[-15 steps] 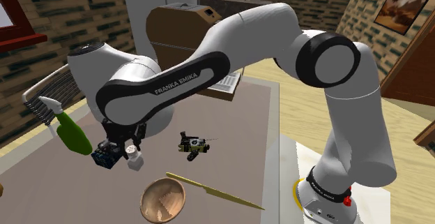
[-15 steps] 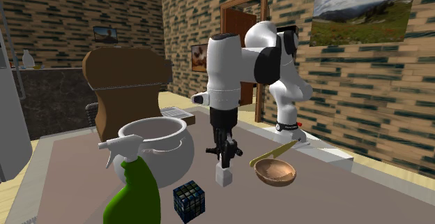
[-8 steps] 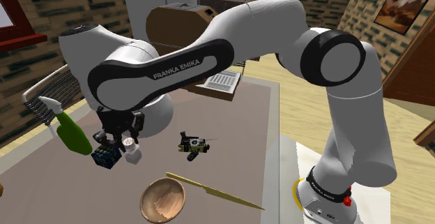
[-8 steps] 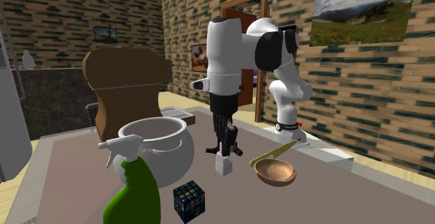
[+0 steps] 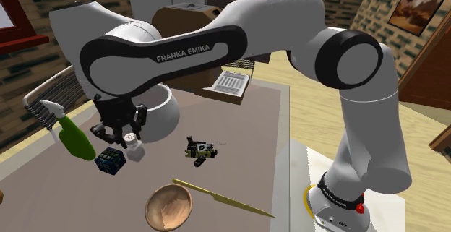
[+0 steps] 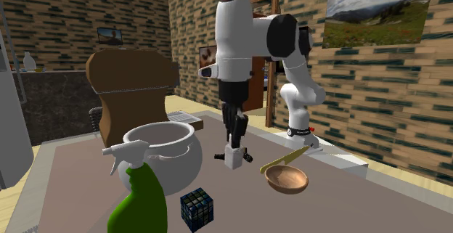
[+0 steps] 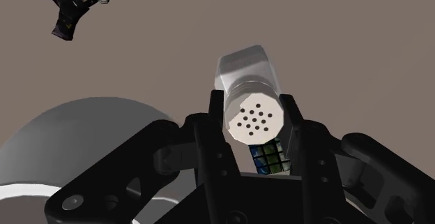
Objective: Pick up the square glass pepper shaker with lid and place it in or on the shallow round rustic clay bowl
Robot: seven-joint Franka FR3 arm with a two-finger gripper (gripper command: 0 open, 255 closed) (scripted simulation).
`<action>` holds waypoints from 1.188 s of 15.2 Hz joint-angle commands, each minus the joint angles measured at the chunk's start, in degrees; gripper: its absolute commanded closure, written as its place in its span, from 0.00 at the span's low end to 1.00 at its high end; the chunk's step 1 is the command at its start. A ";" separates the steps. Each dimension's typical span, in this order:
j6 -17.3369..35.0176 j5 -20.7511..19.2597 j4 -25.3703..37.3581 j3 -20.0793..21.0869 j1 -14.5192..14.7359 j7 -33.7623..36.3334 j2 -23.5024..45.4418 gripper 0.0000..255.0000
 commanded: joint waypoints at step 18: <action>2.92 9.47 -25.00 5.36 0.49 6.59 -23.77 1.00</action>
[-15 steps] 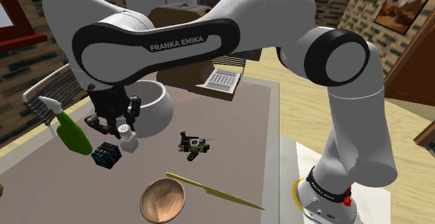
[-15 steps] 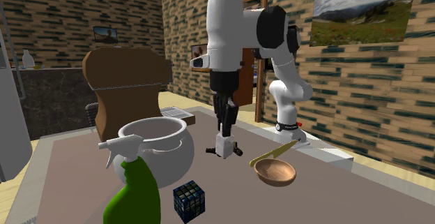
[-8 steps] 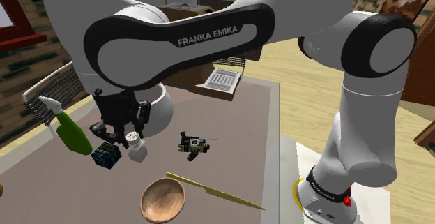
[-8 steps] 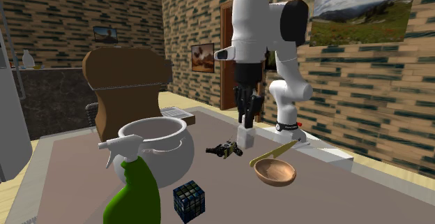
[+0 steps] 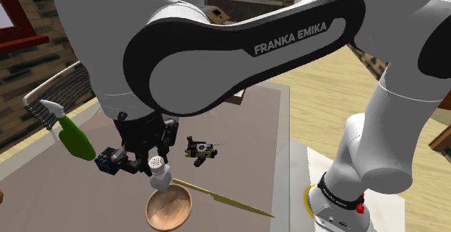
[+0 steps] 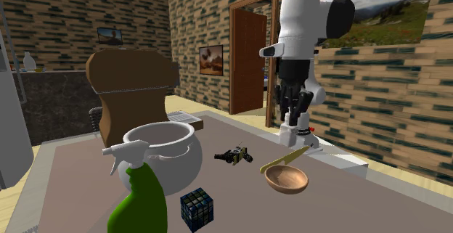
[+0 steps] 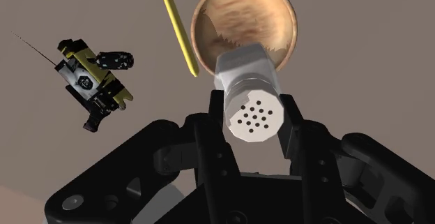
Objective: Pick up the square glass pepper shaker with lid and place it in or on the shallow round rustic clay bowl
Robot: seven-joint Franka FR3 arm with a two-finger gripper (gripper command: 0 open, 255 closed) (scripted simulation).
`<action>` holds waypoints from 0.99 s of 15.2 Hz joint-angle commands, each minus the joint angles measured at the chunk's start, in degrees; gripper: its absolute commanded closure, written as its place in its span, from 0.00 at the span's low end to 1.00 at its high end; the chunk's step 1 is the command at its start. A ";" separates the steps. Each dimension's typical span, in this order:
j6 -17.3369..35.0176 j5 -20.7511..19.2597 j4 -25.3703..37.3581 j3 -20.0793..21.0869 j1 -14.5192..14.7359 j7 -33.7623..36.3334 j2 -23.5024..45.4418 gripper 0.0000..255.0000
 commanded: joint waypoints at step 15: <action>11.48 -1.16 -10.06 -0.10 0.19 1.35 1.70 1.00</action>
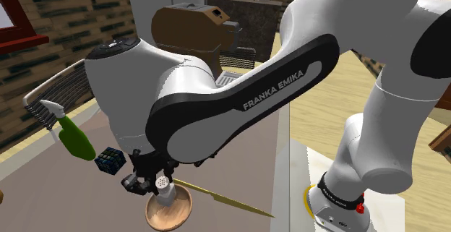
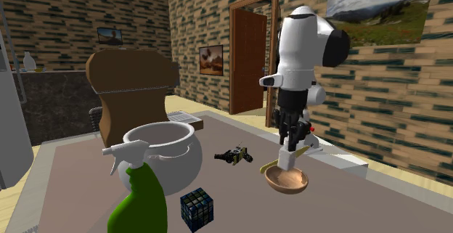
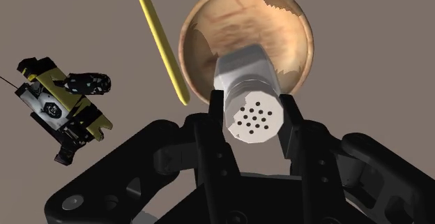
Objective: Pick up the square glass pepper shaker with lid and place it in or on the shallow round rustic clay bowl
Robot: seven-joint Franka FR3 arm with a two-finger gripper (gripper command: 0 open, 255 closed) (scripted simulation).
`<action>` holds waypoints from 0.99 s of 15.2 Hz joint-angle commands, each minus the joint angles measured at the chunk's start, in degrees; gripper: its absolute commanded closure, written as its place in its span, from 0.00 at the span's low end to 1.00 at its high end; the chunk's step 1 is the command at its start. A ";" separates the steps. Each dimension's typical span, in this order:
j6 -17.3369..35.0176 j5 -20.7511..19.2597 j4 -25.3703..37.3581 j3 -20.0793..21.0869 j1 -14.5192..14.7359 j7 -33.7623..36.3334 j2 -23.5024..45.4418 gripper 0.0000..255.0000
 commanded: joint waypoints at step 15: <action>3.05 -0.62 -2.25 -0.08 0.11 0.50 0.91 0.00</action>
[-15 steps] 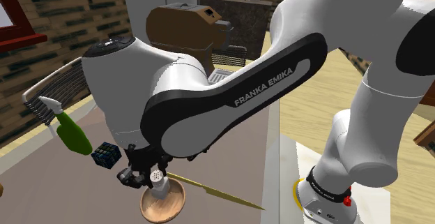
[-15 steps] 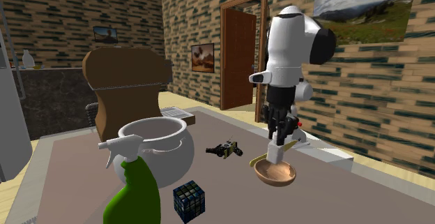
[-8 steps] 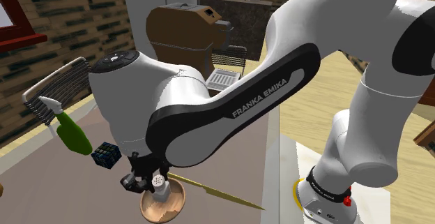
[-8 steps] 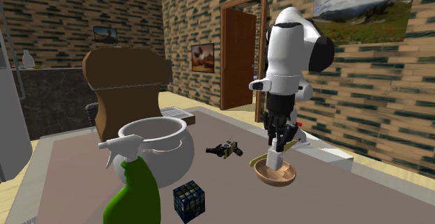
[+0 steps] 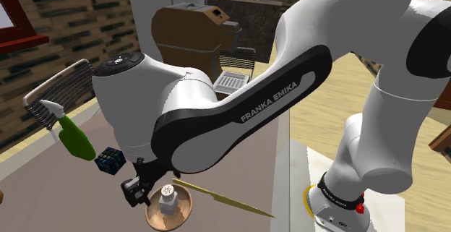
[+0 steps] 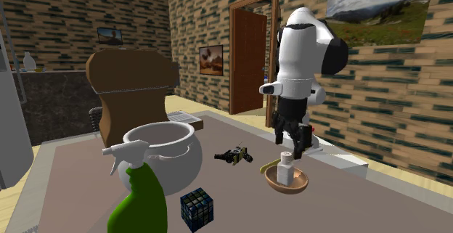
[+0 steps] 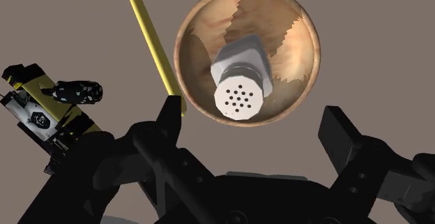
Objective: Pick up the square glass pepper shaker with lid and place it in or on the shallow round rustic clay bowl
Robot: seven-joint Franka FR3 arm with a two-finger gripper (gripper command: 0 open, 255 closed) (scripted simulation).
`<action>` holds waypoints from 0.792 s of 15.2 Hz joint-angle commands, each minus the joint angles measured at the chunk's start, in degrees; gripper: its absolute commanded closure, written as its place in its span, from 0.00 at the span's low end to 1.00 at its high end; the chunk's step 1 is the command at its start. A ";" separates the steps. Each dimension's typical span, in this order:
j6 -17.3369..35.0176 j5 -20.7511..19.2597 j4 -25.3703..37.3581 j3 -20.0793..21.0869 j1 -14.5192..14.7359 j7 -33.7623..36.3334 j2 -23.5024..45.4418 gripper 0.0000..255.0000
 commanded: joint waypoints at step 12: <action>-6.89 1.27 5.24 0.23 -0.13 -0.87 -1.94 0.00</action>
